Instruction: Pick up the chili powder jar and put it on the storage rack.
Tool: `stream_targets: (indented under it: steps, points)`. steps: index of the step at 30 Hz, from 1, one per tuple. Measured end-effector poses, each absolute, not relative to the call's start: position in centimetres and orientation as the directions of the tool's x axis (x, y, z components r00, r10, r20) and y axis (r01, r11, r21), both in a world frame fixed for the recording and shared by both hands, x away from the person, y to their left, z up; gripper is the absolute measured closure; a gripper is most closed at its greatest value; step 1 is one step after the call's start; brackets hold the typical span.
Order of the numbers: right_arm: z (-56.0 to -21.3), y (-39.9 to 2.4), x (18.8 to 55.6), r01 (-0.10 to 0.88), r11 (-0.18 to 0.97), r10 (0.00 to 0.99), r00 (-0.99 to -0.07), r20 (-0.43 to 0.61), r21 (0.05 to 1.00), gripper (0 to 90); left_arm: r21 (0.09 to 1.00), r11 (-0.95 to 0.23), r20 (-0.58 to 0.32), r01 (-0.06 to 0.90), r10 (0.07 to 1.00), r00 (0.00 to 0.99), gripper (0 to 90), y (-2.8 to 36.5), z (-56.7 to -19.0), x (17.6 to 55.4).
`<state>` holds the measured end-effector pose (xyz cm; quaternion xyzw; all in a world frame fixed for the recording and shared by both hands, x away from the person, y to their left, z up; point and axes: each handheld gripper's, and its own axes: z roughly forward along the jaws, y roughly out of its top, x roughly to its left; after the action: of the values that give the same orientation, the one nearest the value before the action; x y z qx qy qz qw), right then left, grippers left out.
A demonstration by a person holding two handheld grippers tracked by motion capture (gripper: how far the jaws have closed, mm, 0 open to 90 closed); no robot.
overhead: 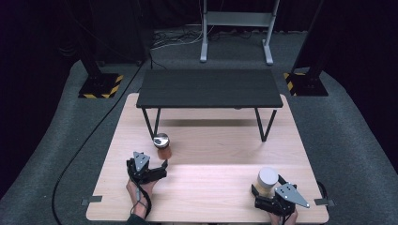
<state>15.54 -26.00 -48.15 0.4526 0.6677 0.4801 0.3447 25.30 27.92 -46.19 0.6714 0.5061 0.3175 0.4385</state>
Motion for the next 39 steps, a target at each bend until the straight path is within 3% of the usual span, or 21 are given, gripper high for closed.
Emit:
stream_targets:
  steps: [9, 39]
  points:
    - [-48.2, -26.2, 15.5, 0.27, 0.119, 0.934, -0.358, -0.015, 0.956, 0.0, 0.908, -0.161, 0.035, 0.387, 0.949, 0.315, 0.1, 27.1, -45.7, 25.6]
    - [-48.4, -26.6, 15.5, 0.265, 0.104, 0.931, -0.366, 0.0, 0.959, 0.0, 0.874, -0.183, 0.025, 0.45, 0.942, 0.335, 0.0, 25.9, -44.4, 30.6]
